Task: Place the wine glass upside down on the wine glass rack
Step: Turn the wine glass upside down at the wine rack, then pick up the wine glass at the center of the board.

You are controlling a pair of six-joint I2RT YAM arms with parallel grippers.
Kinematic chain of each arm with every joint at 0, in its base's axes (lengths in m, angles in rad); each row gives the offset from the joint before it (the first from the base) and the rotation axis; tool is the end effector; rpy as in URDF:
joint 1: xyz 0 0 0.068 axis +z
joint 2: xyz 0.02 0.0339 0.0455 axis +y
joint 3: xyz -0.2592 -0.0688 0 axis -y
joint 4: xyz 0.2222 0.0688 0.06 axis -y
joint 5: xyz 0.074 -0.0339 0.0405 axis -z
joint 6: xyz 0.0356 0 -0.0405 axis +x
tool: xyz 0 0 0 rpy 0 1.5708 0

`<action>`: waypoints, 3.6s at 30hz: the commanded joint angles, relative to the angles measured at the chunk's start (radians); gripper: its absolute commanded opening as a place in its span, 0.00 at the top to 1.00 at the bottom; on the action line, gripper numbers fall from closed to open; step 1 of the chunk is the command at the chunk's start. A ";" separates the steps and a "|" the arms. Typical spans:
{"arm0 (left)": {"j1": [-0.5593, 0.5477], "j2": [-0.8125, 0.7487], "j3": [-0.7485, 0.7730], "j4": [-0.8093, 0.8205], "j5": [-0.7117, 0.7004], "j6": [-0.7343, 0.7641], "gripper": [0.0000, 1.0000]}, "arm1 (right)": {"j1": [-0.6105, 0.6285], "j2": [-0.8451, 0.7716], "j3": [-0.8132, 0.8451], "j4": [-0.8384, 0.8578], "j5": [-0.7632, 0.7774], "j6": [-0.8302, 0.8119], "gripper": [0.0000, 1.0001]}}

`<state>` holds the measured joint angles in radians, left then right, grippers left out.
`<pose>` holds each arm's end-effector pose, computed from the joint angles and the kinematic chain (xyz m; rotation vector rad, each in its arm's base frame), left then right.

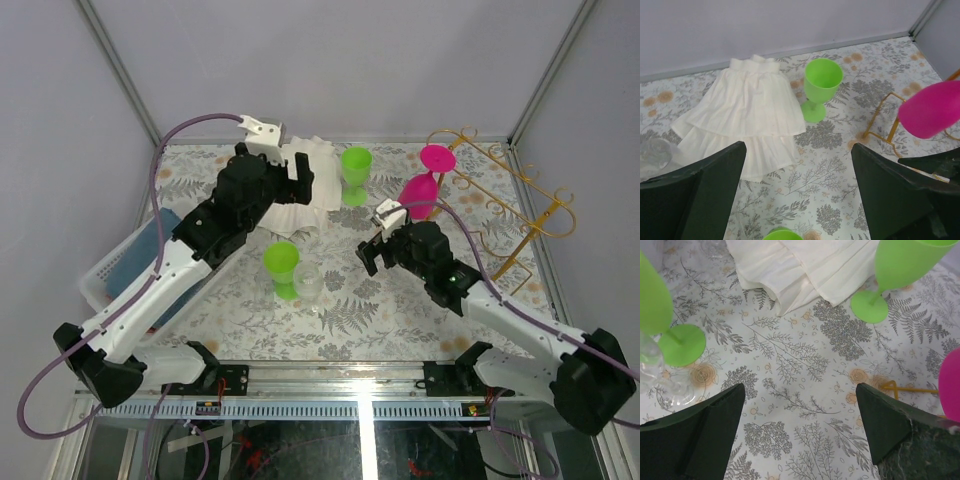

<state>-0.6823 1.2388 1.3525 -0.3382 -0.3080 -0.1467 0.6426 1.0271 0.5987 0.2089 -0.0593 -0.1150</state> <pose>0.2045 -0.1522 0.4193 0.2589 1.7770 -0.3191 0.1747 0.1335 0.2737 -0.7093 1.6658 0.4301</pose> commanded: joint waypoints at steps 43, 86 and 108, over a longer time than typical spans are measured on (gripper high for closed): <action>0.277 -0.254 -0.357 0.070 0.130 -0.202 0.00 | -0.106 1.048 1.039 -0.134 0.556 0.460 0.01; 0.331 -0.351 -0.361 0.102 0.295 -0.236 0.00 | 0.061 0.435 0.584 0.067 0.477 0.116 0.27; 0.067 -0.084 -0.130 0.170 0.297 -0.381 0.07 | 0.068 -0.045 0.476 0.108 0.088 0.516 0.25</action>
<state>-0.6003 1.1347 1.1790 -0.2493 -0.0040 -0.5087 0.7063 1.0210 1.0733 0.2455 0.0990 0.3237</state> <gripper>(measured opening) 0.955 0.805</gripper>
